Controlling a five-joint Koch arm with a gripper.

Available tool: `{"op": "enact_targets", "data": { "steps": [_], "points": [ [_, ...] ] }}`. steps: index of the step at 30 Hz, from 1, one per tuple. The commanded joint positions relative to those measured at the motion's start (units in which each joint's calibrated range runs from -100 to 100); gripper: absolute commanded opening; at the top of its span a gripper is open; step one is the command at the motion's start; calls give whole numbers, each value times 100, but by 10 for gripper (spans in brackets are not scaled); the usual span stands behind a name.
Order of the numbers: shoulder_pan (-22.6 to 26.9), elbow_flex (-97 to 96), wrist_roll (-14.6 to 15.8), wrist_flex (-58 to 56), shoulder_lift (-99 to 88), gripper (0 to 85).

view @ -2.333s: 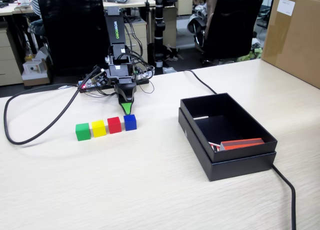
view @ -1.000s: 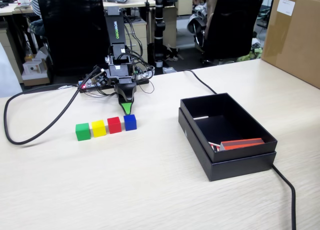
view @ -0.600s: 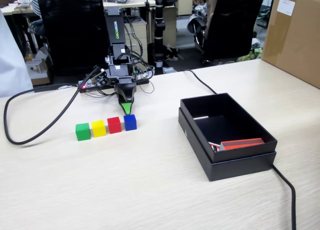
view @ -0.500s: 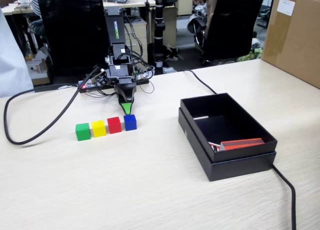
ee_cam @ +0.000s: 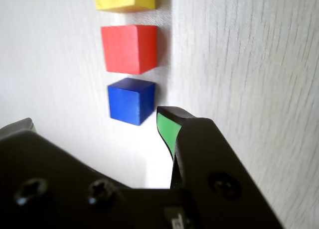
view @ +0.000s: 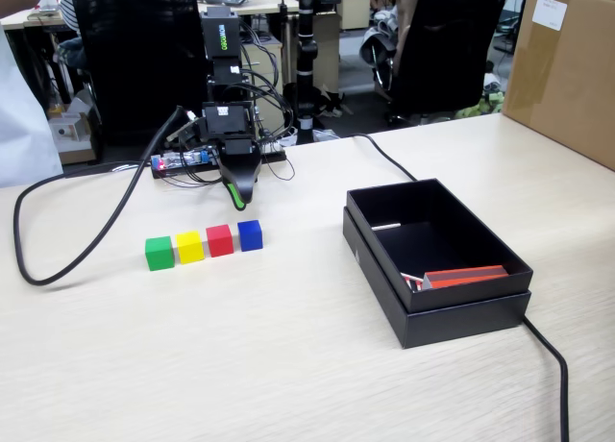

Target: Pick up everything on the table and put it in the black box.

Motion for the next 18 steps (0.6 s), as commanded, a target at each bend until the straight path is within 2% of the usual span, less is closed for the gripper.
{"op": "enact_targets", "data": {
  "steps": [1, 4, 5, 7, 8, 13, 18],
  "points": [
    [-122, 1005, -49, -957, 318, 477],
    [-503, 1767, -274, -1907, 766, 475],
    [-752, 2102, -523, -2158, 1076, 471],
    [-1016, 2383, -791, -2192, 1374, 471],
    [-1343, 2864, -1172, -2192, 1936, 471],
    [-1739, 3861, -1724, -2192, 3348, 472],
    [-1875, 4523, -1890, -2192, 4403, 472]
  ]
}}
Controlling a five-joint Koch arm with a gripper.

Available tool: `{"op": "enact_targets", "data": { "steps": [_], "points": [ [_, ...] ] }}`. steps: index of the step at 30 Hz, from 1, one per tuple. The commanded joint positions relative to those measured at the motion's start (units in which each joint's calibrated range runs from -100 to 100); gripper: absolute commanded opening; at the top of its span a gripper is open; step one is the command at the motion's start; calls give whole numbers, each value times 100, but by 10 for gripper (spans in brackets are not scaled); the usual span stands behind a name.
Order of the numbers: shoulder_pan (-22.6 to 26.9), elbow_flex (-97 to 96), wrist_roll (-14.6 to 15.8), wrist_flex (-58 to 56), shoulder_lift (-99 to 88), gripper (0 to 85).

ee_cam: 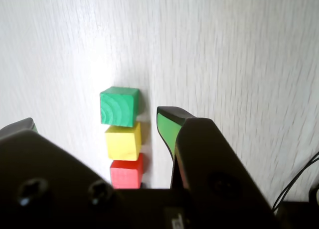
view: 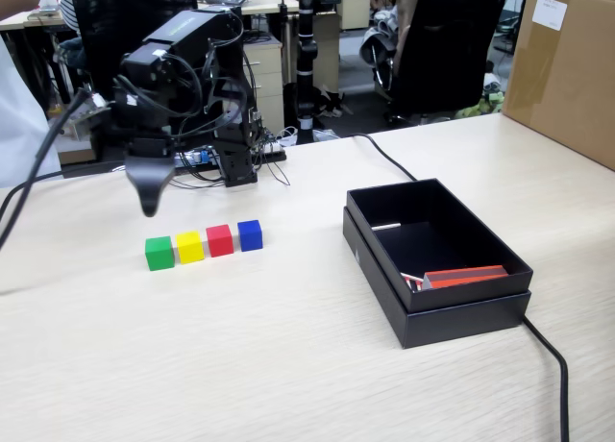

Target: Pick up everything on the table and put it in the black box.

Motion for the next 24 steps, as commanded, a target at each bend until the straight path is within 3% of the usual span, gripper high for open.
{"op": "enact_targets", "data": {
  "steps": [1, 7, 13, 14, 17, 21, 24],
  "points": [
    [-44, 669, -127, -9, 542, 472],
    [-20, 842, -122, -9, 1448, 469],
    [88, 950, 68, 0, 2194, 408],
    [137, 1068, 137, 0, 2481, 350],
    [161, 1168, 171, 0, 2688, 322],
    [186, 1322, 269, 147, 2929, 144],
    [186, 1358, 278, 173, 2974, 114]
  ]
}}
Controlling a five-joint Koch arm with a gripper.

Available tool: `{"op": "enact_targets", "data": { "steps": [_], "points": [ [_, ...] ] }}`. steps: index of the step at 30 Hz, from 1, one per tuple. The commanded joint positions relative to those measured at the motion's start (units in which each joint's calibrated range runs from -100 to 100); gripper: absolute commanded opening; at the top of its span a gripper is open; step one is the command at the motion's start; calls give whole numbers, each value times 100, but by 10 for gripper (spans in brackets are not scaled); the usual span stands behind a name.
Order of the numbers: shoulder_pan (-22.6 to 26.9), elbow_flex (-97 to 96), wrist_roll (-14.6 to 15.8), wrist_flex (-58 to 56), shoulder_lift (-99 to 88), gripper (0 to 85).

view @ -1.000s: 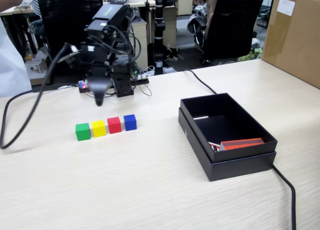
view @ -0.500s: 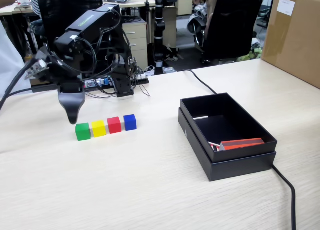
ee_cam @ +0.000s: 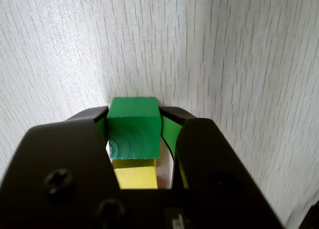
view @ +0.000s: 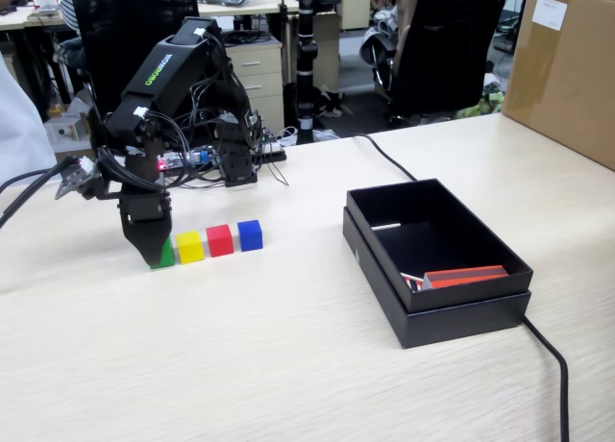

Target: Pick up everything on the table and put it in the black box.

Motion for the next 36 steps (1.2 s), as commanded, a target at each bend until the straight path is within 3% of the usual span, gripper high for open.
{"op": "enact_targets", "data": {
  "steps": [1, 6, 10, 13, 18, 19, 21, 23, 33, 36],
  "points": [
    [5, 409, 29, 119, -29, 113],
    [-44, 1035, -10, 32, -694, 66],
    [322, 1724, 225, -20, -1750, 66],
    [1153, 2123, 694, -20, -2232, 68],
    [2193, 2630, 1158, -28, -2209, 68],
    [2545, 2929, 1270, -28, -1911, 68],
    [2740, 3174, 1328, -28, -1635, 68],
    [3341, 3872, 1490, -28, 17, 68],
    [3687, 5069, 1734, -339, 2507, 76],
    [3678, 4969, 1832, -616, 2863, 166]
  ]
}}
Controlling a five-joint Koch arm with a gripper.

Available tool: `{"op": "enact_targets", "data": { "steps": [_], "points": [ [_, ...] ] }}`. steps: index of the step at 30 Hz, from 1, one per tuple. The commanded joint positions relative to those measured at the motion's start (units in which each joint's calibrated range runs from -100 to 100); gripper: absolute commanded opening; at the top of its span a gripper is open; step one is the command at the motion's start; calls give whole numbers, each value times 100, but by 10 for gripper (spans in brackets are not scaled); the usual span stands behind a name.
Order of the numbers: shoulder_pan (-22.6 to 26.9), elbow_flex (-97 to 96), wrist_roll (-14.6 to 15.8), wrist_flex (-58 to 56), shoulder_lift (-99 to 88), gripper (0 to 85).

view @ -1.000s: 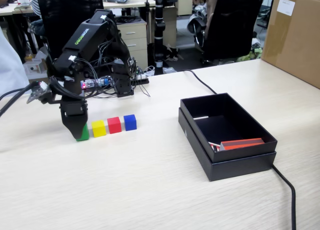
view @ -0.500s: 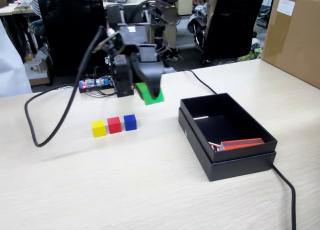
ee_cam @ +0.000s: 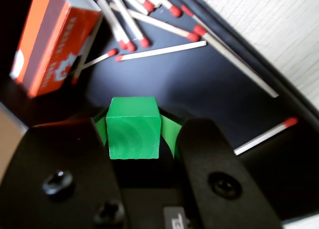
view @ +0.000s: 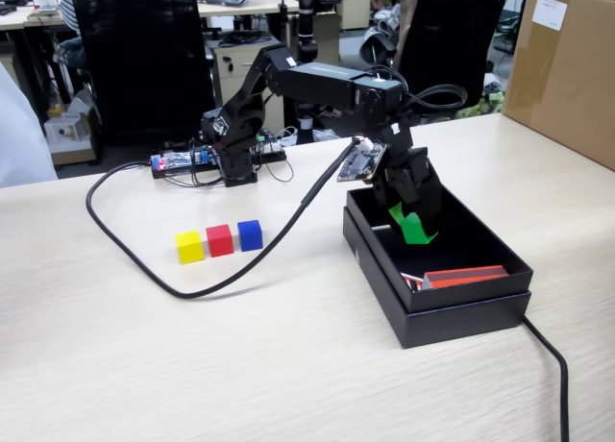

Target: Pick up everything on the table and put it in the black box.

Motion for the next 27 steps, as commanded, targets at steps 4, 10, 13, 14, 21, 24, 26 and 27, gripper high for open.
{"op": "enact_targets", "data": {
  "steps": [4, 10, 13, 14, 21, 24, 26, 27],
  "points": [
    [-10, 287, 98, -566, -96, 344],
    [-161, 187, 103, -687, -1289, 394],
    [-313, -31, 73, -687, -2482, 392],
    [-386, -140, 59, -687, -2895, 392],
    [-1441, -2406, -606, -696, -6120, 394],
    [-1856, -3358, -894, -687, -6739, 406],
    [-2120, -3929, -1104, -687, -6934, 444],
    [-2227, -4219, -1216, -687, -7003, 459]
  ]
}}
